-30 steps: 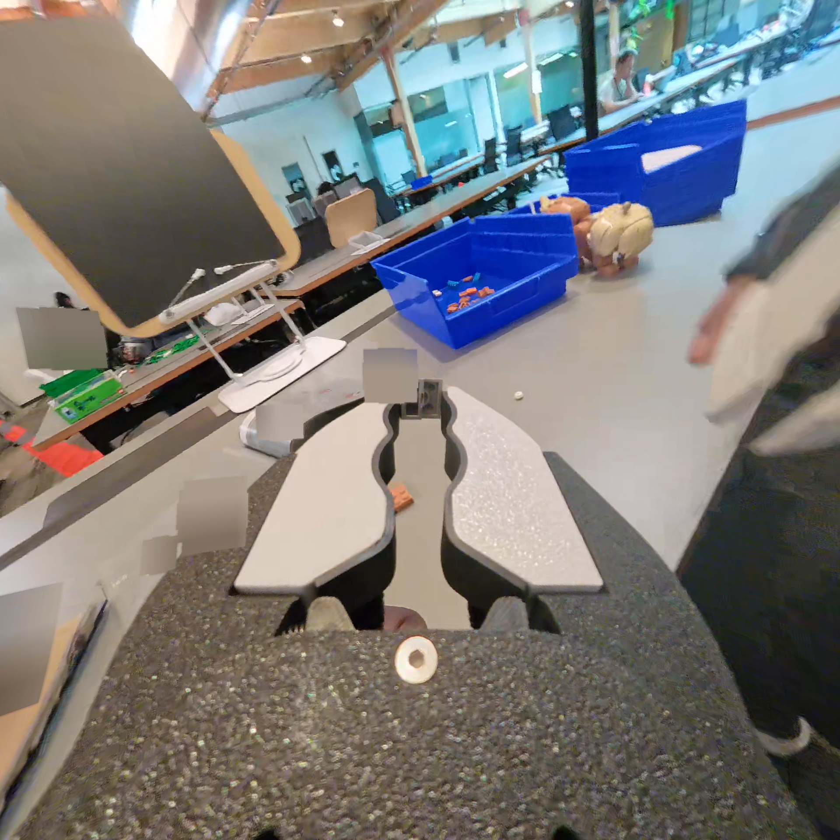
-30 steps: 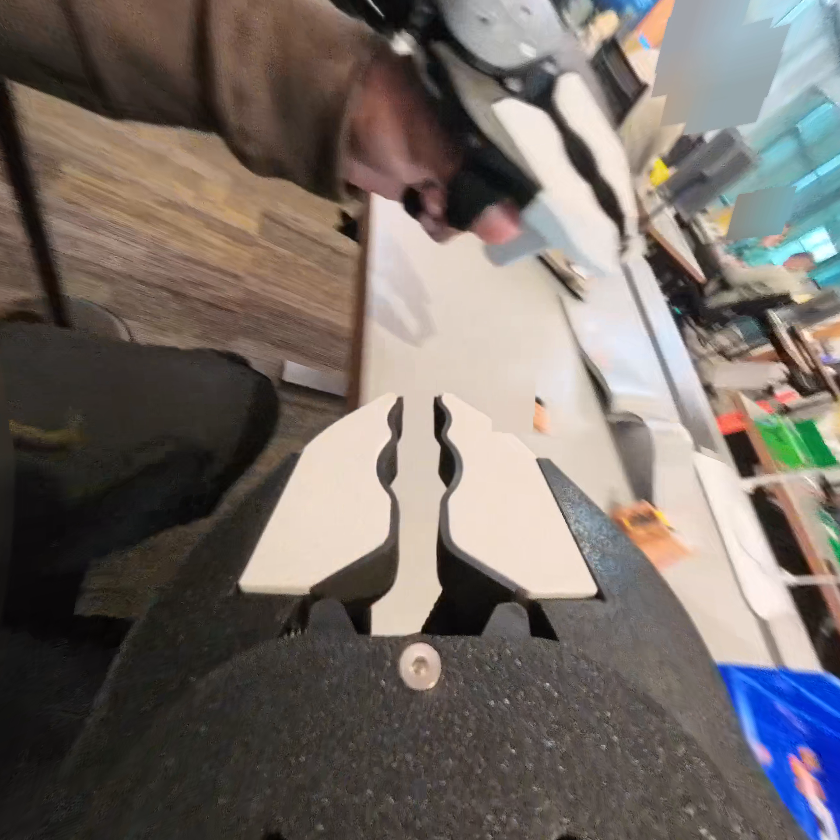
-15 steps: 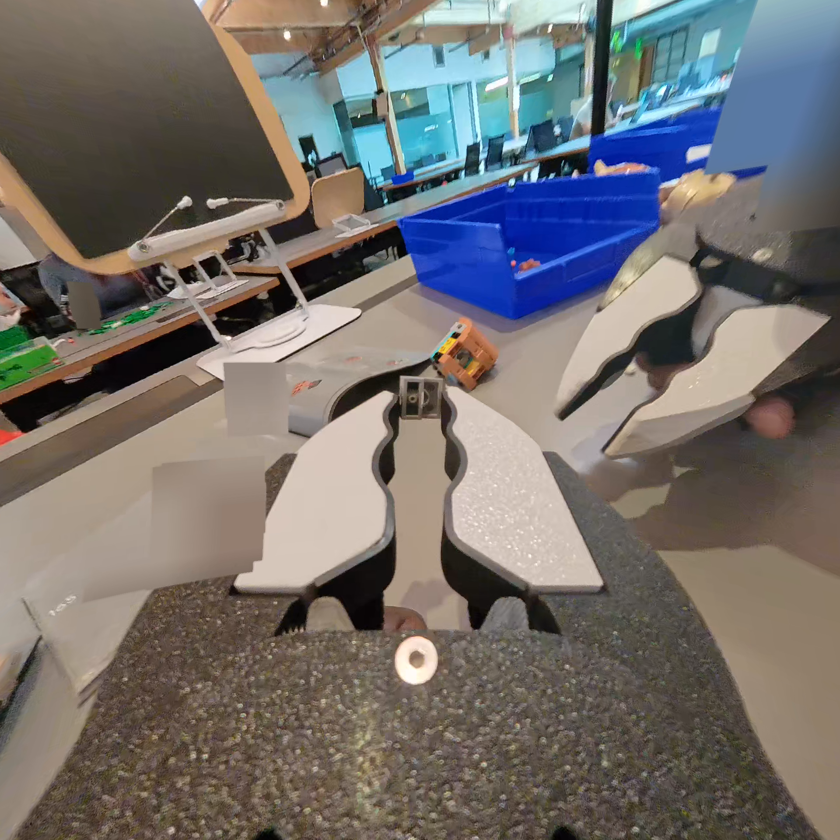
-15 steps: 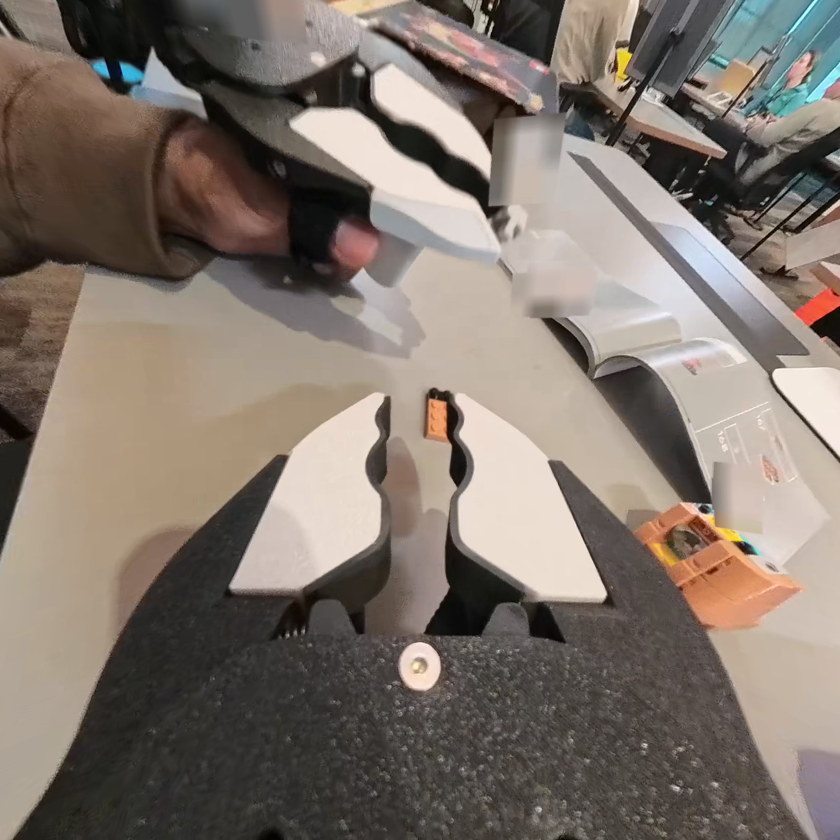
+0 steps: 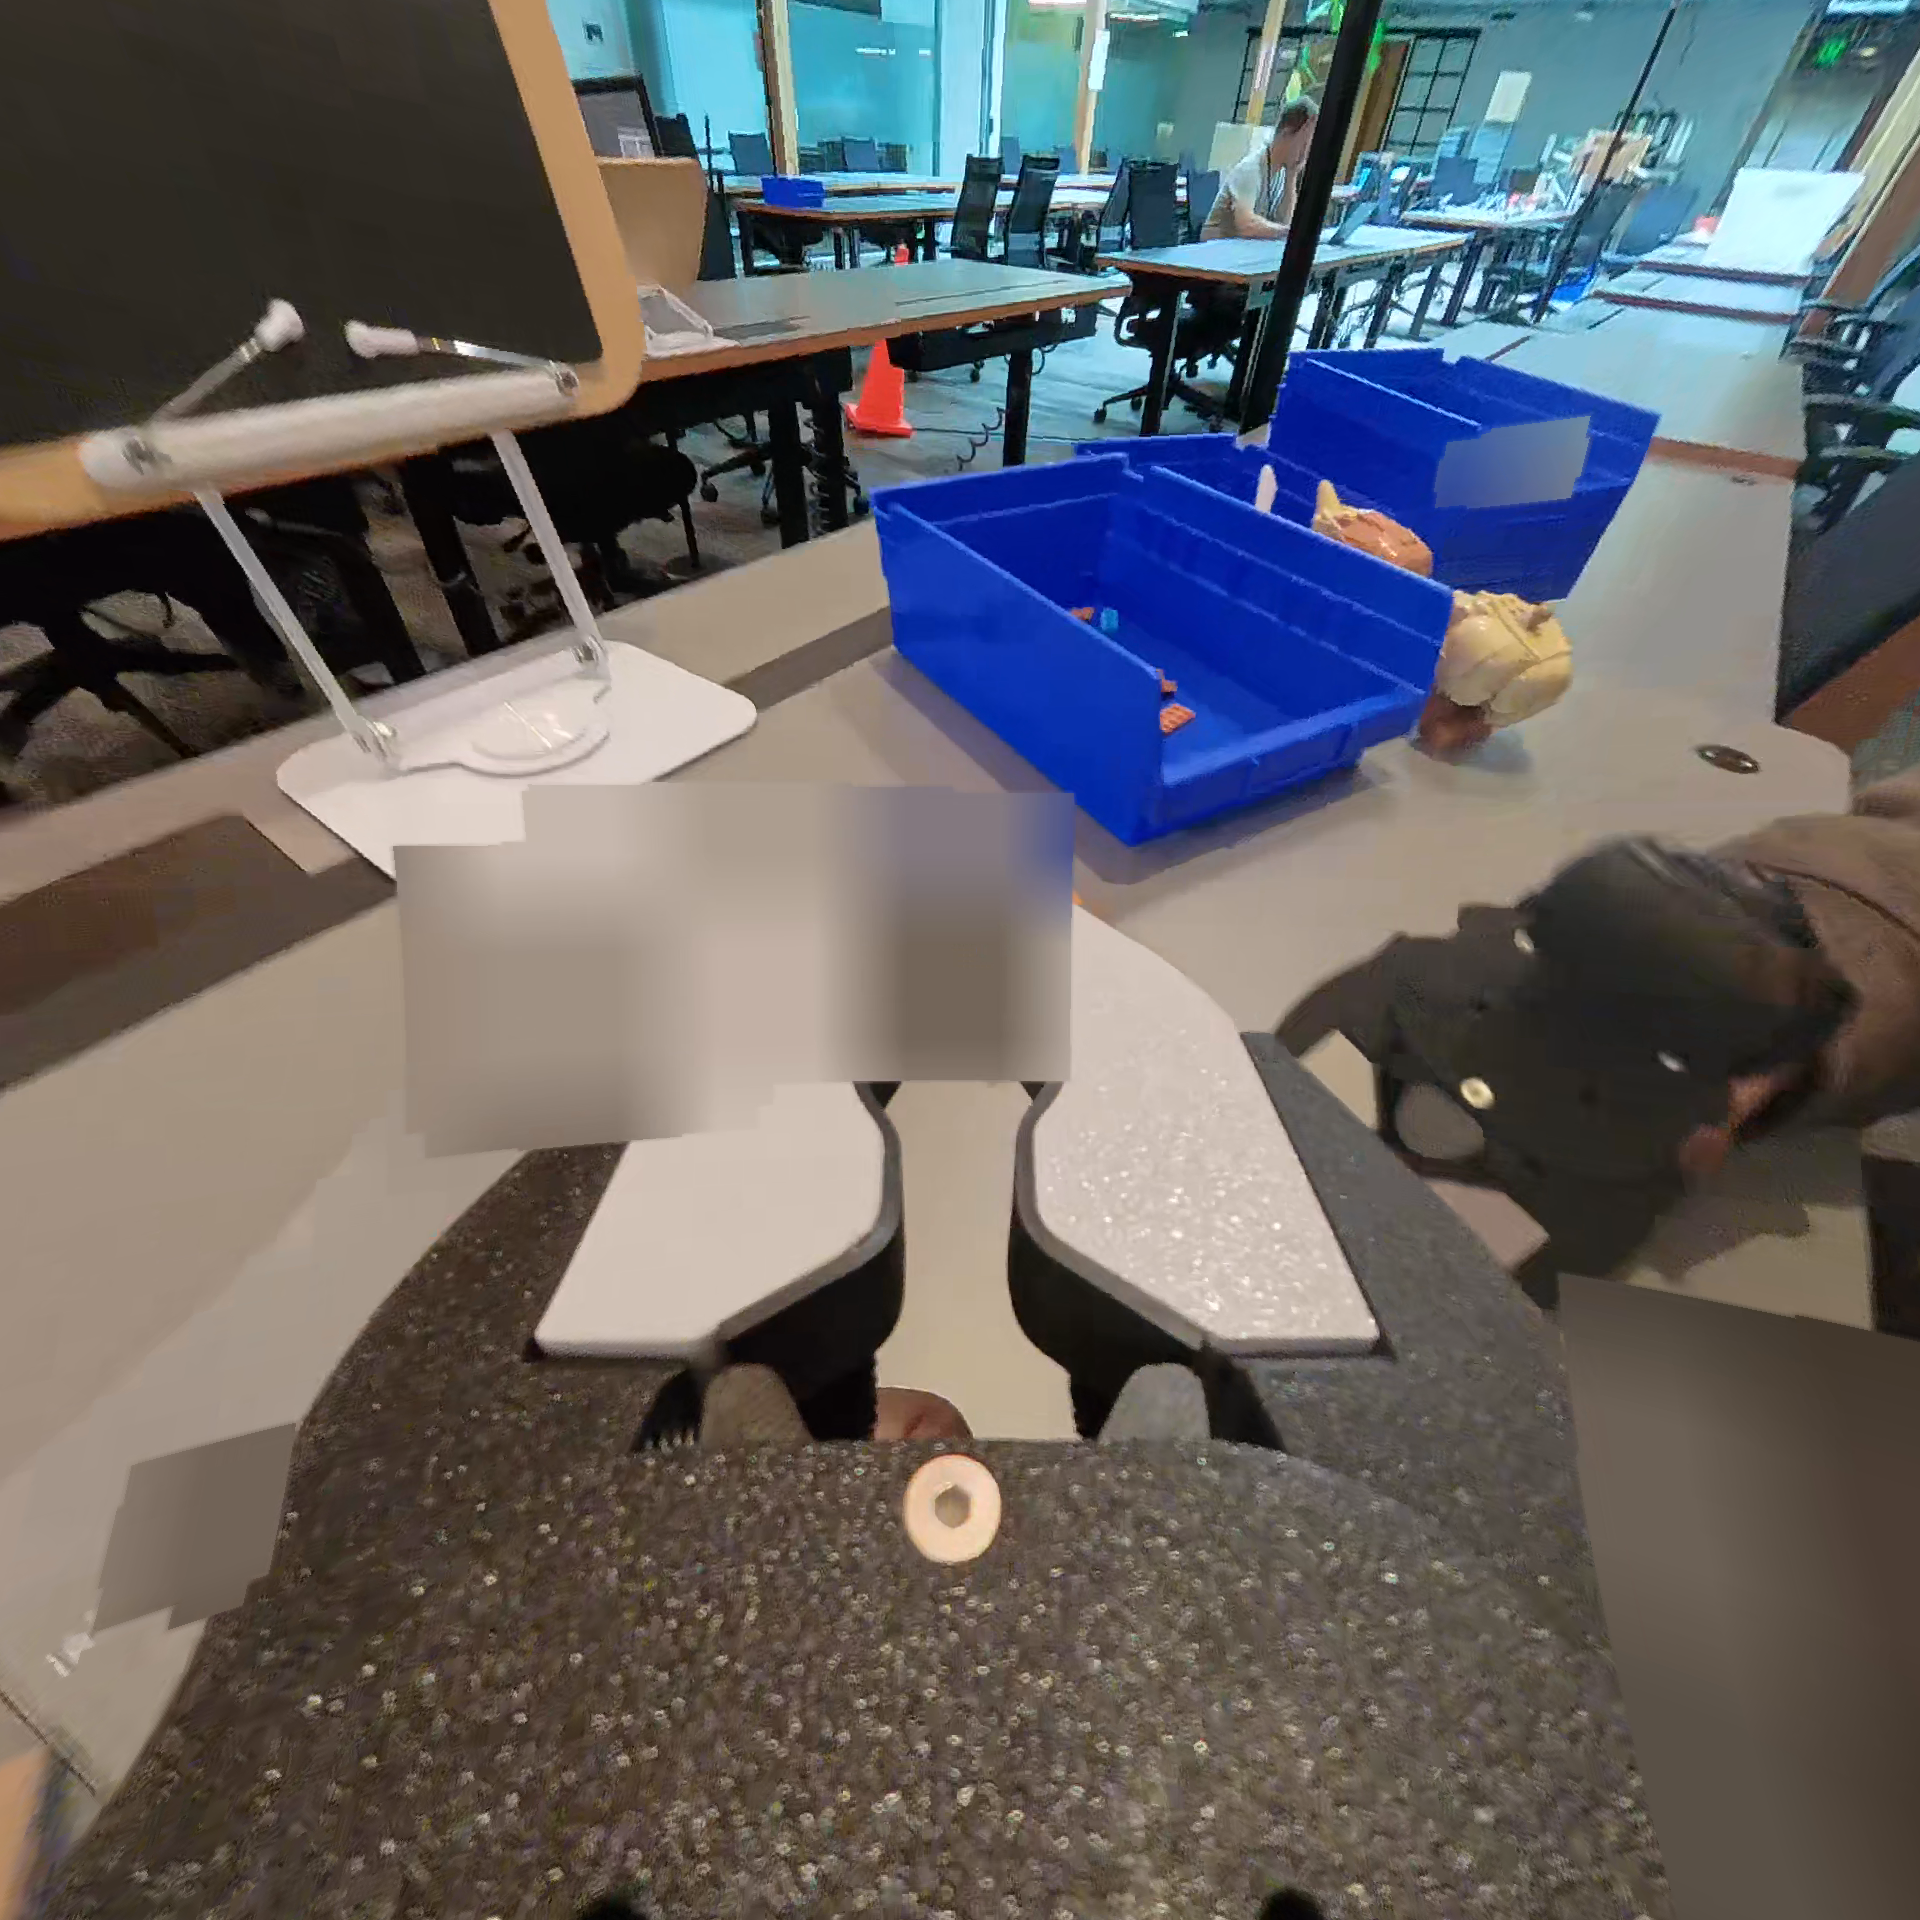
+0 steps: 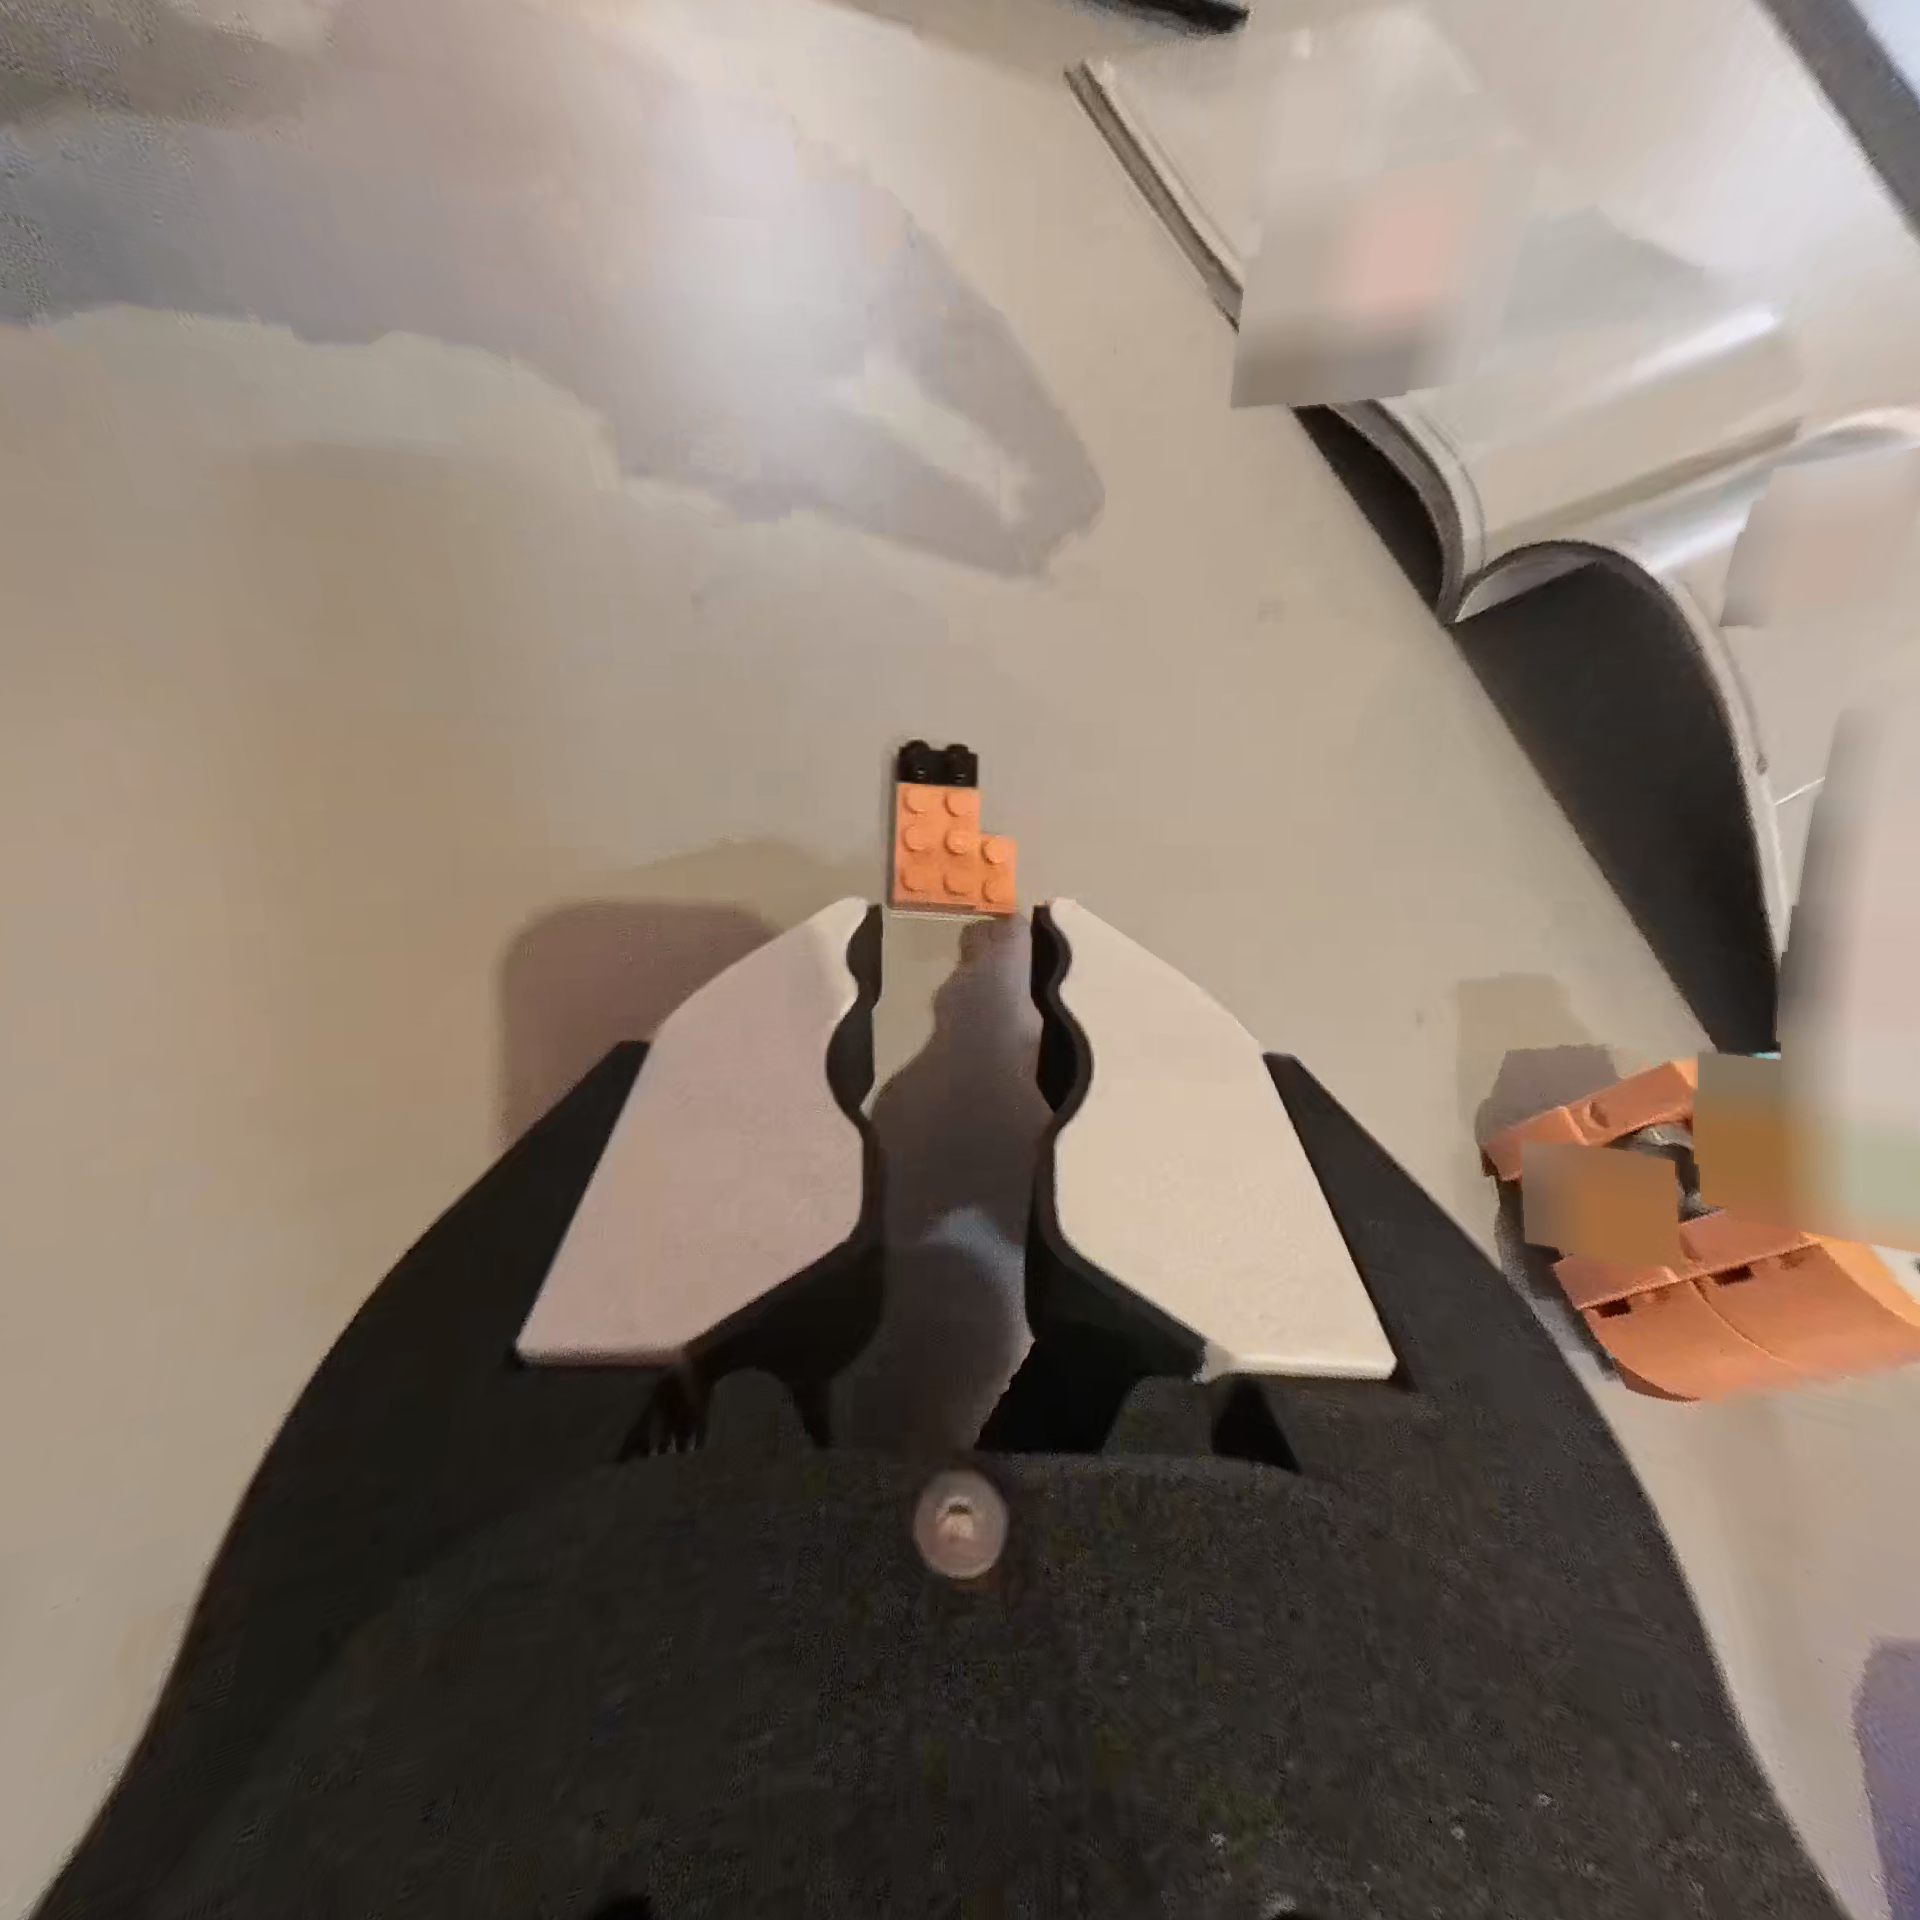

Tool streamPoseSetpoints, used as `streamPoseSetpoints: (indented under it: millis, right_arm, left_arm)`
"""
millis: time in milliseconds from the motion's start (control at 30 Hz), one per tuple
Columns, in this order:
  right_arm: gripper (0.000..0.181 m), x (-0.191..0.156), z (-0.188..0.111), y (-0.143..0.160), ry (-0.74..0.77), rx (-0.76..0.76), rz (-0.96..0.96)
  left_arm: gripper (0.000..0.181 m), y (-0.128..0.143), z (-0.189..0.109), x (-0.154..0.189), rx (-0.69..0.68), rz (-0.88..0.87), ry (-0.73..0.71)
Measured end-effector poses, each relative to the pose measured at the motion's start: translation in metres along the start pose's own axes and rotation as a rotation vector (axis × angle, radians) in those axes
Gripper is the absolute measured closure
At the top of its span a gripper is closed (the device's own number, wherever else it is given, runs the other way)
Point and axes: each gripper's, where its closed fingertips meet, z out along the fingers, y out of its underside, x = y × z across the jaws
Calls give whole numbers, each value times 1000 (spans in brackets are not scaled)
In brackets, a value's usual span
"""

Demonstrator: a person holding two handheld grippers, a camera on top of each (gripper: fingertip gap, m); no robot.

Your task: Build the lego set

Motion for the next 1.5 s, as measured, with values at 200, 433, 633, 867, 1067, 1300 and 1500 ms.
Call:
streamPoseSetpoints:
  millis: [200, 433, 633, 867, 1067, 1300, 1500]
  right_arm:
    - [154, -11, 10, 0, -73, -58, 41]
    - [150, -44, 6, -11, -291, -18, 13]
    - [147, -16, 11, -20, -330, -7, 105]
    - [148, -57, 4, -25, -488, -34, 94]
    - [145, -24, 15, -30, -381, -26, -41]
    - [141, -34, 24, -27, -420, -81, -139]
    - [139, -31, 29, -25, -434, -94, -195]
  left_arm:
    - [164, 1, 51, -40, 78, 33, 7]
    - [164, 45, 69, -69, 175, -100, 31]
    - [164, 44, 53, -70, 244, -142, 55]
    - [164, 49, 56, -61, 210, -79, 62]
    - [164, 47, 54, -62, 228, -124, 82]
    - [164, 47, 53, -62, 229, -140, 89]
    - [164, 48, 55, -58, 221, -132, 100]
